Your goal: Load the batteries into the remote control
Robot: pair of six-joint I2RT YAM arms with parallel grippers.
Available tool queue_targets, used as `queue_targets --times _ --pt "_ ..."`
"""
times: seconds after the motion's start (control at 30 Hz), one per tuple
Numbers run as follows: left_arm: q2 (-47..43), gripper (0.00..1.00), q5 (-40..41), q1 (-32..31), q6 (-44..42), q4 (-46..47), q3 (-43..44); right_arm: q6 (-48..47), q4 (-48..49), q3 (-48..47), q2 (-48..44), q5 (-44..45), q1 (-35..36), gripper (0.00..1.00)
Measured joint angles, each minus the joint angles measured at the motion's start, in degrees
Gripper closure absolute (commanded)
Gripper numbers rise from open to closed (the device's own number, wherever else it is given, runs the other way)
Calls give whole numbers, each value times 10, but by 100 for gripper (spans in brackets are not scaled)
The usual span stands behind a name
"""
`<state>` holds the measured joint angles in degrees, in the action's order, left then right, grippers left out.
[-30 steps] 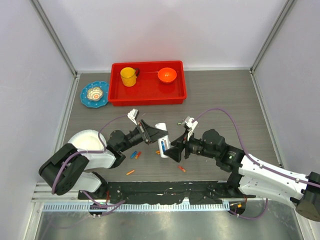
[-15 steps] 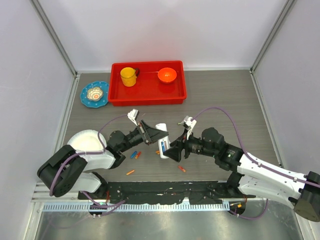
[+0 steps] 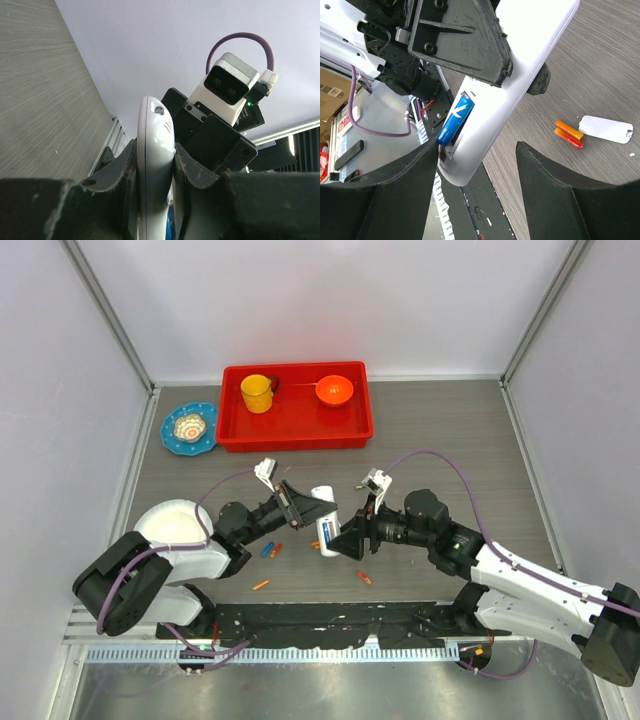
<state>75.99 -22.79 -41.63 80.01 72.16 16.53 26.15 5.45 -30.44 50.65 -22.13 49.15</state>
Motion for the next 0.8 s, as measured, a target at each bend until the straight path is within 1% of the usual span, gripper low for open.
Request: queue_targets --times 0.37,0.6,0.73,0.8 --pt "-3 100 8 -9 -10 0 0 21 8 0 13 -41 -16 36" --pt "-3 100 17 -18 -13 0 0 40 18 0 23 -73 -28 44" --pt "-3 100 15 -28 -16 -1 0 57 50 1 32 -74 -39 50" --pt "-3 100 9 -34 -16 -2 0 63 68 1 34 -72 -46 51"
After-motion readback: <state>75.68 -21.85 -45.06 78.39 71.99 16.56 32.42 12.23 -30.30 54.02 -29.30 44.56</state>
